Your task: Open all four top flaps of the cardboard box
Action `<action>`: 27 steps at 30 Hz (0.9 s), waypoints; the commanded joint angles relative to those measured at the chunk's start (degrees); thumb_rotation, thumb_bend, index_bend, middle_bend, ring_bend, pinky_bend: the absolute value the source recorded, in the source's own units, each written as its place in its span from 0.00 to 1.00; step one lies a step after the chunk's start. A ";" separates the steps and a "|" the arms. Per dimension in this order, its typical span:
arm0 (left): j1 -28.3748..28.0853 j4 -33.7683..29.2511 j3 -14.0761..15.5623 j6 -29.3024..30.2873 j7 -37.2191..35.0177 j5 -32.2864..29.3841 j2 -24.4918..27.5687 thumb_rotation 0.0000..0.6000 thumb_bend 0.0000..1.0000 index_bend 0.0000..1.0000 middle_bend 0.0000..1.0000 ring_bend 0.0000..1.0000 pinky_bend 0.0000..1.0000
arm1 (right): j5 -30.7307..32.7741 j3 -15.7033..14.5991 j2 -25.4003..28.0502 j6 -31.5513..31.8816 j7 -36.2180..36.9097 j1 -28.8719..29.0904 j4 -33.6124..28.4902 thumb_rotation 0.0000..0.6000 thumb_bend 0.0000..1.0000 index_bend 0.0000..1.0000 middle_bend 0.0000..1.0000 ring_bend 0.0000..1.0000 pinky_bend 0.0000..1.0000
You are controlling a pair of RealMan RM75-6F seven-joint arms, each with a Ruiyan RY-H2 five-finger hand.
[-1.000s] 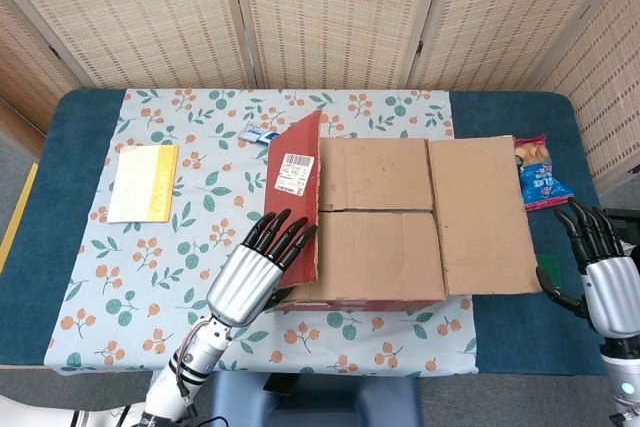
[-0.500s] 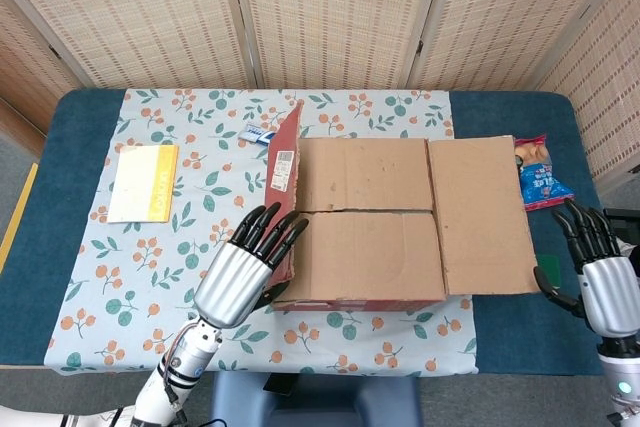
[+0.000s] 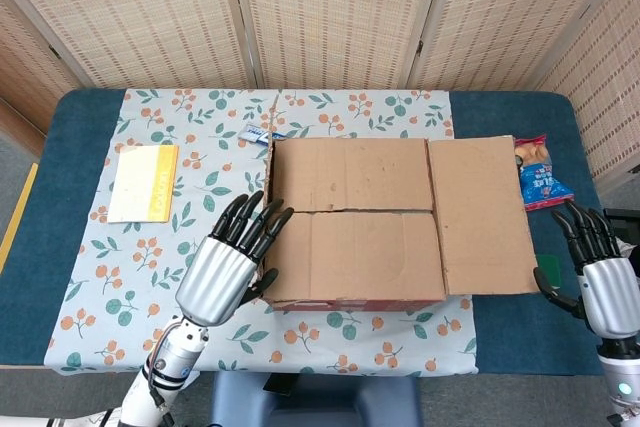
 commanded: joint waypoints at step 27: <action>9.69 3.86 0.95 8.52 -11.28 3.23 10.94 1.00 0.29 0.00 0.15 0.06 0.16 | 0.69 0.07 -0.66 -1.22 -2.09 0.32 -0.42 1.00 0.41 0.00 0.00 0.00 0.00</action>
